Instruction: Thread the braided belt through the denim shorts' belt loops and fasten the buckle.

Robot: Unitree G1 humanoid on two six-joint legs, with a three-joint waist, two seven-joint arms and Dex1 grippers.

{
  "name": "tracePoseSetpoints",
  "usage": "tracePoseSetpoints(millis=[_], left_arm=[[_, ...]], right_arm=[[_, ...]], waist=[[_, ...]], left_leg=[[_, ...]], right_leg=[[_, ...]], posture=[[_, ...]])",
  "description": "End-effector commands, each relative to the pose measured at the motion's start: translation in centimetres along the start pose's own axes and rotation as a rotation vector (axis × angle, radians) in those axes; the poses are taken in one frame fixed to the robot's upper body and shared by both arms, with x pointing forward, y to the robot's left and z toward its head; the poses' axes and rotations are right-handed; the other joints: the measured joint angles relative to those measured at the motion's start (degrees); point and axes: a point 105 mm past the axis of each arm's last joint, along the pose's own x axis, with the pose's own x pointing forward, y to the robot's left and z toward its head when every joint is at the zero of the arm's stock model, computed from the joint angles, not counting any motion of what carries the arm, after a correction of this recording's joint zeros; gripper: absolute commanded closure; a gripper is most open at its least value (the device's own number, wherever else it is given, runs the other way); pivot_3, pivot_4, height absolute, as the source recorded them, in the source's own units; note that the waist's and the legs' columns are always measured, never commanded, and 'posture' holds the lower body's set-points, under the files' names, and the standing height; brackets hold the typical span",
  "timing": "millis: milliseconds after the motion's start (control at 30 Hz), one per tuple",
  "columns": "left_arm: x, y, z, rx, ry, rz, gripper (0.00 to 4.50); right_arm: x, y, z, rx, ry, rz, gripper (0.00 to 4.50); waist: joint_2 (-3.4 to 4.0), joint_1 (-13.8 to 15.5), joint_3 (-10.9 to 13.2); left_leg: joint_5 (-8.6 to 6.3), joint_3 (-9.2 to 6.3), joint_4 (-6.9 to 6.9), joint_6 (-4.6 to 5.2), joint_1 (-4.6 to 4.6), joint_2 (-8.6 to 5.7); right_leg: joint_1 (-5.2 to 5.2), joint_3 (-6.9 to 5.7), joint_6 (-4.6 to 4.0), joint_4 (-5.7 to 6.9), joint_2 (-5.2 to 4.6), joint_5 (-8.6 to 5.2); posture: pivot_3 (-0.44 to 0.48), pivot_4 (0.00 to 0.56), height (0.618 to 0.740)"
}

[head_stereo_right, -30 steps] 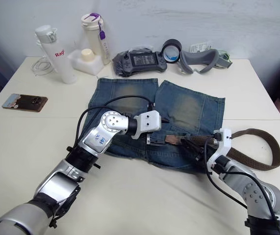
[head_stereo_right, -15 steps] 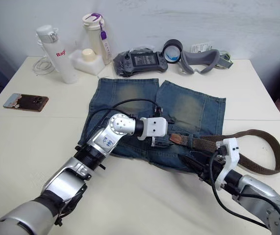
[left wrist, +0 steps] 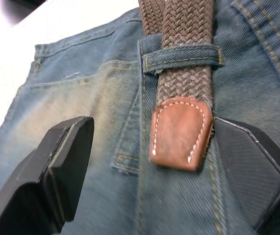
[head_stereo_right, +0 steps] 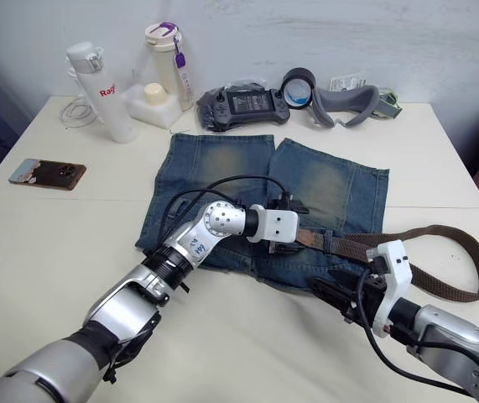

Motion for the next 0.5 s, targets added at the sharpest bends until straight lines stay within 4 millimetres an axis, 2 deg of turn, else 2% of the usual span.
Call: tracePoseSetpoints(millis=[33,167,367,433,500], left_arm=[[-0.2,1.5,0.5,-0.005,-0.024,0.068,0.3],[-0.5,1.6,-0.2,0.036,0.006,0.078,0.3],[0.0,0.6,-1.1,0.094,0.042,0.046,0.3],[0.1,0.3,-1.4,0.091,0.046,0.039,0.83],[0.2,0.1,-1.4,0.088,0.042,0.028,1.56]], right_arm=[[-0.4,0.5,1.1,-0.034,-0.048,-0.002,1.03],[-0.4,0.3,1.3,-0.034,-0.06,-0.016,1.03],[-0.1,0.0,2.0,-0.048,-0.088,-0.042,1.03],[-0.1,-0.1,2.1,-0.051,-0.093,-0.051,0.98],[-0.1,-0.2,2.2,-0.055,-0.096,-0.059,0.98]], waist=[[0.0,0.0,0.0],[0.0,0.0,0.0],[0.0,0.0,0.0],[0.0,0.0,0.0],[-0.01,0.0,0.0]], left_leg=[[0.0,0.0,0.0,0.0,0.0,0.0],[0.0,0.0,0.0,0.0,0.0,0.0],[0.0,0.0,-0.01,-0.01,0.01,0.0],[0.01,0.0,-0.01,-0.02,0.01,0.01],[0.01,0.0,0.0,-0.01,0.01,0.0]], right_leg=[[0.0,0.0,0.0,-0.01,0.0,0.0],[0.0,0.0,0.0,0.0,0.0,0.0],[0.0,-0.01,0.0,0.0,0.0,0.0],[0.0,-0.01,0.0,0.0,0.0,0.0],[0.0,-0.01,0.0,0.0,0.0,0.0]], posture=[[0.0,0.15,0.74],[0.0,0.15,0.74],[0.0,0.15,0.74],[0.0,0.15,0.74],[0.0,0.15,0.74]])
